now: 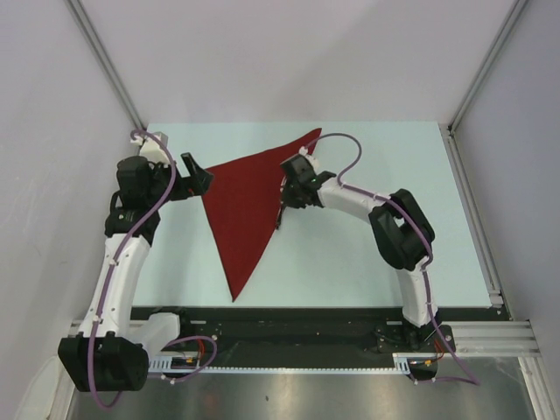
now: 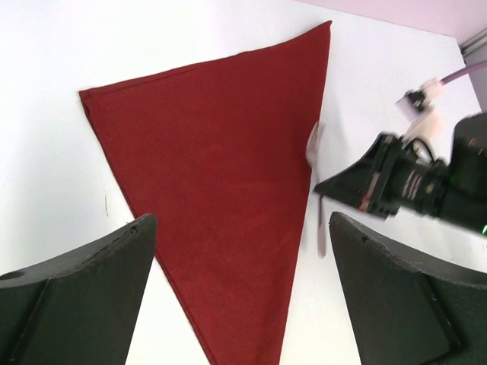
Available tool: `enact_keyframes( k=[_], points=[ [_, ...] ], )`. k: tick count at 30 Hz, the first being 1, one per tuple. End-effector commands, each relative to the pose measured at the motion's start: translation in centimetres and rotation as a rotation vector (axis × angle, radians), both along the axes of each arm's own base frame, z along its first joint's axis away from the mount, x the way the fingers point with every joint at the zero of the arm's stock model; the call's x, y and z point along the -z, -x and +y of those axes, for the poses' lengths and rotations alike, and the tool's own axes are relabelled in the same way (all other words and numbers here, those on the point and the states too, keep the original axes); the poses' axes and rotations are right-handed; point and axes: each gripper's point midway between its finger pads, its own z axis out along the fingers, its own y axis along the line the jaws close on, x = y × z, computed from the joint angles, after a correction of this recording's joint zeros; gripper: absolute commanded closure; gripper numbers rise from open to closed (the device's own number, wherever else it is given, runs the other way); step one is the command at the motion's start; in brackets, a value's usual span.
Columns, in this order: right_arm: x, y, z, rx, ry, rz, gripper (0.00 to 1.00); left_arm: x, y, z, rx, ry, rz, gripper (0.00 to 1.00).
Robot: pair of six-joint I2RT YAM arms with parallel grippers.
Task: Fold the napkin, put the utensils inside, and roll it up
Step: Place the utensil onto the napkin
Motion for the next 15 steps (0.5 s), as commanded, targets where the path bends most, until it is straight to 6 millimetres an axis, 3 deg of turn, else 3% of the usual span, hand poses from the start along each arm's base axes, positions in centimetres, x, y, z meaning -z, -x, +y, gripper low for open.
enact_keyframes(
  k=[1,5,9,15],
  points=[
    [-2.0,-1.8,2.8,0.131,-0.103,-0.052,1.00,-1.8,0.2,-0.2,0.011,0.004,-0.071,0.01],
    [-2.3,-1.6,5.1,0.142,-0.110,-0.070,1.00,-2.1,0.4,-0.2,0.007,0.003,-0.082,0.01],
    [-2.2,-2.3,5.6,0.187,-0.130,-0.076,1.00,-2.3,0.5,0.0,0.001,-0.004,-0.090,0.00],
    [-0.4,-3.0,5.9,0.214,-0.100,-0.054,1.00,-2.6,0.6,0.0,-0.001,-0.005,-0.100,0.01]
  ],
)
